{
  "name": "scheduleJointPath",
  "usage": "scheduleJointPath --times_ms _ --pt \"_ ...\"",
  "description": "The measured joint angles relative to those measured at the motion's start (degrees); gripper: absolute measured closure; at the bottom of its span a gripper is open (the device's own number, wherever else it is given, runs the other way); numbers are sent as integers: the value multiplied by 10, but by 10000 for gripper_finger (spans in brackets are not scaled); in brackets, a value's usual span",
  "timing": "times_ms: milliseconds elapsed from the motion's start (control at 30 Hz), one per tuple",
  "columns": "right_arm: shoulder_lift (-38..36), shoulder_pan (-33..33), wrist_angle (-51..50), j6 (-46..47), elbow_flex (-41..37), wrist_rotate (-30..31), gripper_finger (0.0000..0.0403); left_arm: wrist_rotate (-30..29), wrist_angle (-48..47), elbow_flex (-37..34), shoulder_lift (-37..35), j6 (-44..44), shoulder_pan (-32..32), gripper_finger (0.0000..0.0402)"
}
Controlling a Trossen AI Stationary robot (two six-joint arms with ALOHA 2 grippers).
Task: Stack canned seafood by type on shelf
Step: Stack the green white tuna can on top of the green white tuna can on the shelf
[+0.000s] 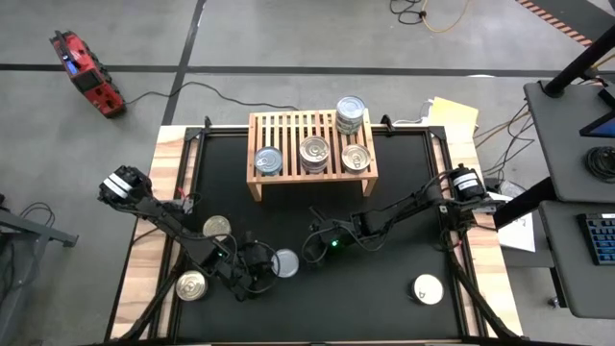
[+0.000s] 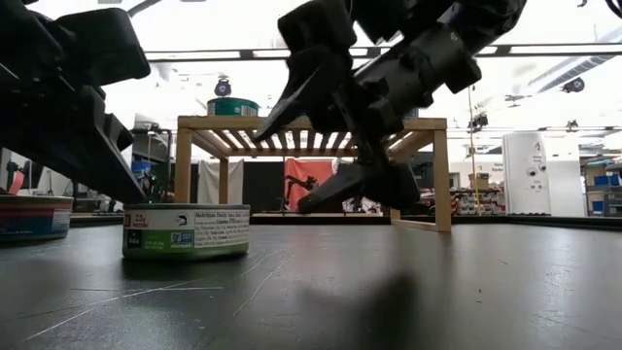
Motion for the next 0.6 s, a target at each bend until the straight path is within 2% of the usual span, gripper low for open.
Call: scheduleJointPath --times_ms 233,600 --pt "35 0 46 -3 9 0 74 0 10 -6 -1 -7 -3 401" --pt "41 -3 53 -4 9 16 71 -5 33 -30 1 -35 -20 401"
